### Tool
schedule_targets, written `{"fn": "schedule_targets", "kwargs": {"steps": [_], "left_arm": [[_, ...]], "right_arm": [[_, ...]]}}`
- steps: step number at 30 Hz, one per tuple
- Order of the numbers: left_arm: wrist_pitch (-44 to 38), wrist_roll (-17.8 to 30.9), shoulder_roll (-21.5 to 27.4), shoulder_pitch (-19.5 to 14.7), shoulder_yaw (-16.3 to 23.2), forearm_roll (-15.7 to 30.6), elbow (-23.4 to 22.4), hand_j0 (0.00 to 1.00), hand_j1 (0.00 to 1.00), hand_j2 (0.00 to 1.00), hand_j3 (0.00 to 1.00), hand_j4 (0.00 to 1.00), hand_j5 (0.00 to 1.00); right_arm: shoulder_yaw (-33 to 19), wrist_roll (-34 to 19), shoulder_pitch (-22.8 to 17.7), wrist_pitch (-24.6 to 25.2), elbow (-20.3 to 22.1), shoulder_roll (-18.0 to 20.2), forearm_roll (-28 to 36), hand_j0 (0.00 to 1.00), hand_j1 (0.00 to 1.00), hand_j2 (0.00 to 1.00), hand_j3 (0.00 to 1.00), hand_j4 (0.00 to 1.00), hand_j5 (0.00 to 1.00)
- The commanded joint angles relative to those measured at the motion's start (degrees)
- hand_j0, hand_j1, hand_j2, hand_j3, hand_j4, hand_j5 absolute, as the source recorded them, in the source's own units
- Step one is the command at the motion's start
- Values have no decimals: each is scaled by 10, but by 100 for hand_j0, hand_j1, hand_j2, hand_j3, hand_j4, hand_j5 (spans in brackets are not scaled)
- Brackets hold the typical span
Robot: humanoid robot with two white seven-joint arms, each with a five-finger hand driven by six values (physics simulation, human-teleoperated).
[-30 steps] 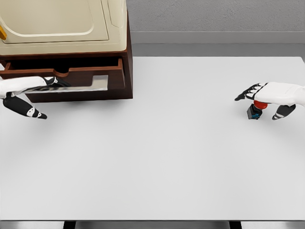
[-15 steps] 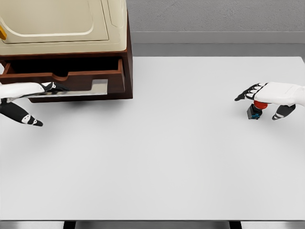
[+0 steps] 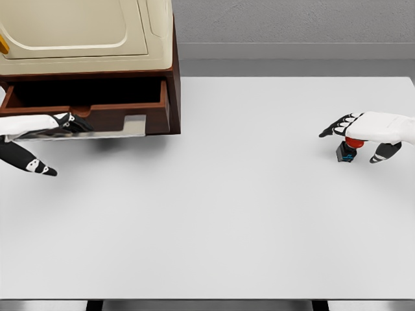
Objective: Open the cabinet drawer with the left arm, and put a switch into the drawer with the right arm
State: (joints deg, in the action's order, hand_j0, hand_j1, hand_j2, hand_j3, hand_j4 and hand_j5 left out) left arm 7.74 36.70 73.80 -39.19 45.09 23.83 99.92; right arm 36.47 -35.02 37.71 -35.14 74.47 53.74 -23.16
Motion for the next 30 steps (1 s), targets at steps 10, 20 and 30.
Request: {"fn": "schedule_targets", "kwargs": {"steps": [10,20,30], "left_arm": [[36,-17,23,12,-4,120,11,84,84,84,84,84,84],[68,-17,46,17,-3,145,12,84,84,84,84,84,84],[90,-17,55,17,-4,151,11,95,95,95,95,95,95]], "right_arm": [[-1,0,0,1,0,1,2,84,84,84,84,84,84],[10,0,0,1,-6,0,0,86,86,86,86,86,86],[10,0,4,1,-21,0,0,86,86,86,86,86,86]]}}
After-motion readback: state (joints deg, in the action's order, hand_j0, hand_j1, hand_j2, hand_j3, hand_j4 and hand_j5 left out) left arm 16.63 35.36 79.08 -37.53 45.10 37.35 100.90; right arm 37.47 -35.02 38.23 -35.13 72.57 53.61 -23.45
